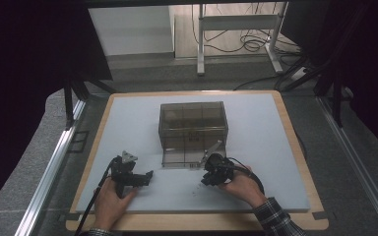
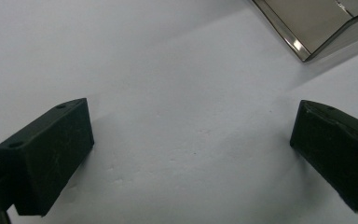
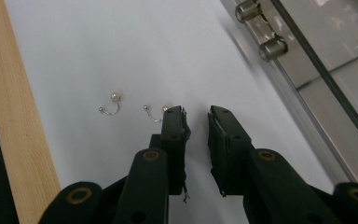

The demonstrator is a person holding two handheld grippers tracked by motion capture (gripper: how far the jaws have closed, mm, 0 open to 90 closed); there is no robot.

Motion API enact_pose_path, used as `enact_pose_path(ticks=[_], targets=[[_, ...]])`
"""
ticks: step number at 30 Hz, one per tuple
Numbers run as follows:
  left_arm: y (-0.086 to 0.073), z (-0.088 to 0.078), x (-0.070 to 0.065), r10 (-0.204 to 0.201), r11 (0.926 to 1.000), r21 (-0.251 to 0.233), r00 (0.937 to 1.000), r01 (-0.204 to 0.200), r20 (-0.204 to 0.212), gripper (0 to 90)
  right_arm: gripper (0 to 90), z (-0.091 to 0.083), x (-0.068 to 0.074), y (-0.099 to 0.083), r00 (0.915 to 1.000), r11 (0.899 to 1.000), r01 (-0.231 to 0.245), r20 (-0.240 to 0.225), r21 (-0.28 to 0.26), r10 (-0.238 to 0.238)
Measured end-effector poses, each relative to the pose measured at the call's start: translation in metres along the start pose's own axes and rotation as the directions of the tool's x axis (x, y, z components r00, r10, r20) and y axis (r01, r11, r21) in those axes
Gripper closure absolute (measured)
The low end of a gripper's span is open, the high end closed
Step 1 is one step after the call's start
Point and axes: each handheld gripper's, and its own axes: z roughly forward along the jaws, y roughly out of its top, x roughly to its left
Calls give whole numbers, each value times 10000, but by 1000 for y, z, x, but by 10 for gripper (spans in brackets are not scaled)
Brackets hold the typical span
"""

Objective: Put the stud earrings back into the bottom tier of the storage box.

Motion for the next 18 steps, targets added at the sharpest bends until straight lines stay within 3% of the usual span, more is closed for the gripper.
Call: enact_pose_path(ticks=[11, 18], targets=[[0, 0, 0, 8, 10000, -4, 10000, -8, -3, 0, 772, 7, 9, 14, 9995, 9997, 233, -231, 113, -231], [0, 0, 0, 7, 10000, -7, 10000, -7, -4, 0, 793, 13, 15, 18, 9990, 9983, 449, 35, 367, -451]])
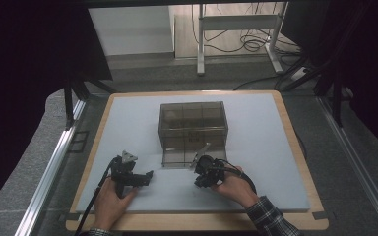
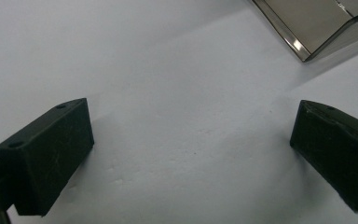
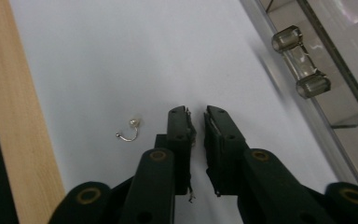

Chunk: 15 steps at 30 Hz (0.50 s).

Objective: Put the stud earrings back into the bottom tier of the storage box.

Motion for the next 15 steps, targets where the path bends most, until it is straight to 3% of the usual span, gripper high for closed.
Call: enact_pose_path(ticks=[1, 5, 15], targets=[[0, 0, 0, 7, 10000, 8, 10000, -7, 0, 0, 813, 0, 2, 1, 9993, 9998, 160, 326, 148, -165], [0, 0, 0, 43, 10000, 39, 10000, -43, 4, 0, 835, 0, 7, 2, 9972, 9989, 326, 669, 332, -348], [0, 0, 0, -2, 10000, -2, 10000, 2, 1, 0, 853, -3, 1, 0, 9996, 9998, -58, 268, 213, 52]])
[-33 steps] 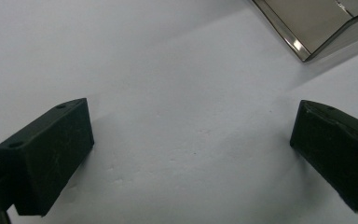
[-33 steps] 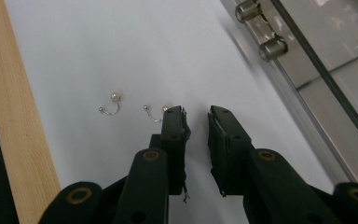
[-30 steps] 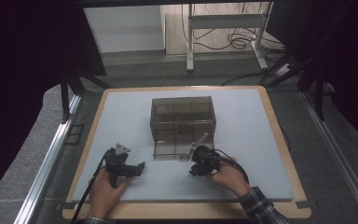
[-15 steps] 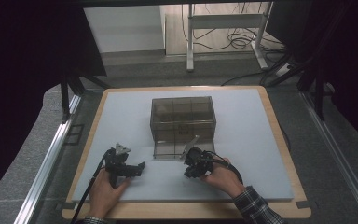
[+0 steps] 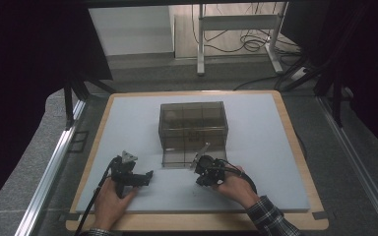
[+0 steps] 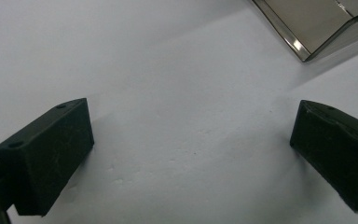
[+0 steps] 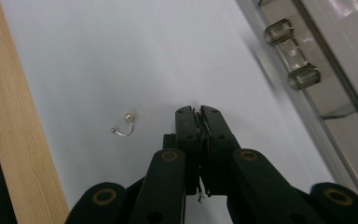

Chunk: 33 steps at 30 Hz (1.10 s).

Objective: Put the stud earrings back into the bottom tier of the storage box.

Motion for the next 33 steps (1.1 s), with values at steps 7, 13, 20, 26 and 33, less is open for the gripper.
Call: enact_pose_path(ticks=[7, 13, 20, 26, 33], targets=[[0, 0, 0, 0, 10000, 7, 10000, 0, 0, 0, 852, -7, -4, 1, 9999, 9998, -111, -118, -147, 109], [0, 0, 0, 1, 10000, 10, 10000, -1, 2, 0, 851, -11, -9, 3, 9998, 9998, -120, -171, -171, 117], [0, 0, 0, 44, 10000, -5, 10000, -44, -2, 0, 851, -20, -17, 7, 9997, 9981, -220, -150, -570, 212], [0, 0, 0, 44, 10000, -4, 10000, -44, -2, 0, 850, -26, -23, 10, 9993, 9954, -367, 34, -884, 371], [0, 0, 1, 95, 9999, 39, 10000, -95, 1, 0, 849, -32, -34, 13, 9969, 9875, -651, 335, -1438, 706]])
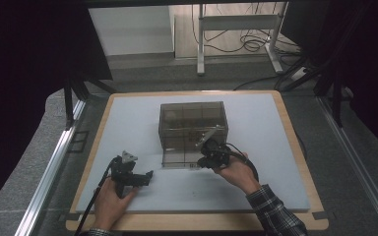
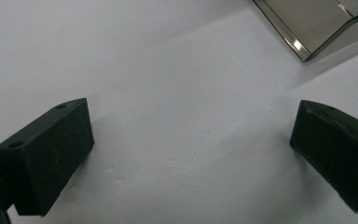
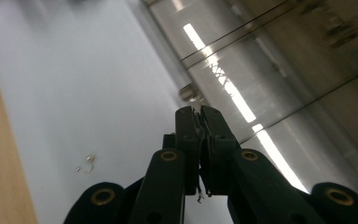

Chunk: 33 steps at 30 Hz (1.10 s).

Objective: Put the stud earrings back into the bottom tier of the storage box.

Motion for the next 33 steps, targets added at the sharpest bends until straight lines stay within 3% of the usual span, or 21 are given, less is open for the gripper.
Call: enact_pose_path(ticks=[10, 21, 33], targets=[[0, 0, -1, -93, 9999, -40, 10000, 93, 0, 0, 849, 3, -14, 7, 9982, 9982, -276, 519, -533, 303], [0, 0, 0, -47, 10000, 15, 10000, 47, 5, 0, 848, 20, -26, 4, 9953, 9963, -590, 731, -620, 635], [0, 0, 0, -50, 10000, 10, 10000, 50, 5, 0, 847, 38, -31, 0, 9953, 9973, -622, 712, -398, 650]])
